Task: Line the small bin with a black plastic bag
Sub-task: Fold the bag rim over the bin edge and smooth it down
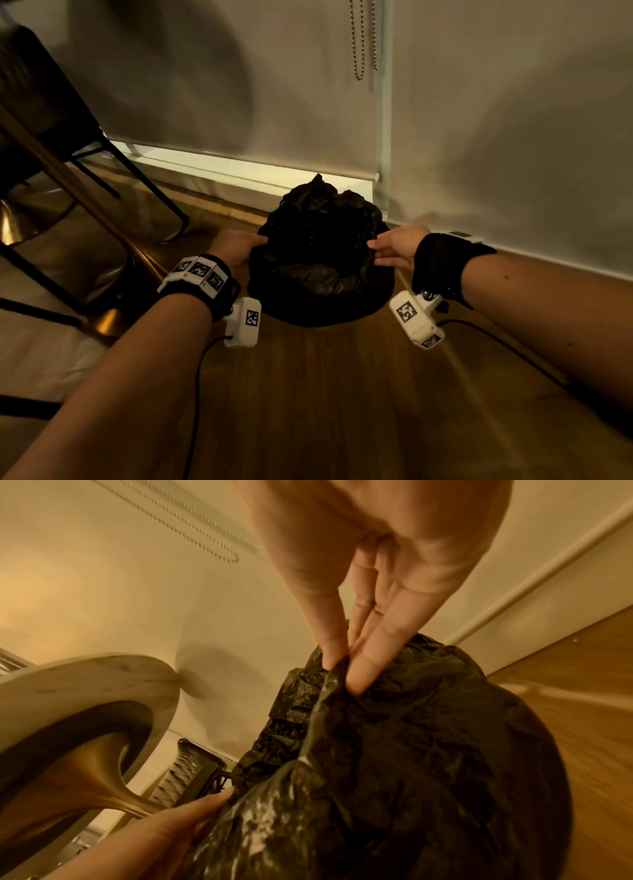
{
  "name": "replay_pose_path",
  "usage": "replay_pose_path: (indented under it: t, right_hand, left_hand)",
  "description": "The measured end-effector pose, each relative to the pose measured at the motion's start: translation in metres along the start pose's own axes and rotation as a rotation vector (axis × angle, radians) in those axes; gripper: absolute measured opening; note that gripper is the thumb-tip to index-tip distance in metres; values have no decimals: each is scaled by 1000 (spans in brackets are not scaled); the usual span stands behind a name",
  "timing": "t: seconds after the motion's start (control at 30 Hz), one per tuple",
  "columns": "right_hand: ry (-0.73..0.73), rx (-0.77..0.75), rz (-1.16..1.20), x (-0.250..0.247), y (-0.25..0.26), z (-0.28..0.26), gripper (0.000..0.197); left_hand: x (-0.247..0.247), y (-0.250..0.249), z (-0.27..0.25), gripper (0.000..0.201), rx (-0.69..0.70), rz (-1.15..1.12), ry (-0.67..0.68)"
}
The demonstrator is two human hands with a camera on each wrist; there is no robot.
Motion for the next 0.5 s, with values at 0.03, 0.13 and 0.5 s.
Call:
replay_pose_path:
  t: [0.03, 0.13, 0.5]
  right_hand:
    - [6, 9, 7, 6, -1, 2, 35]
    - [-5, 49, 14, 23, -8, 12, 40]
    - [5, 75, 46, 44, -17, 20, 45]
  left_hand:
    - [-1, 3, 6, 17, -1, 0, 7]
    - [-1, 2, 2, 26, 6, -5, -2]
    - [-10, 32, 20, 31, -12, -52, -33]
Point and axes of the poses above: each hand's wrist, its own z-axis towards the middle knuckle, its own x-axis out of the palm, y = z × x, the point moved 7 cm from there along z, towards the middle knuckle, and after that the axes turned 9 degrees about -z, right-handed, at the moved point
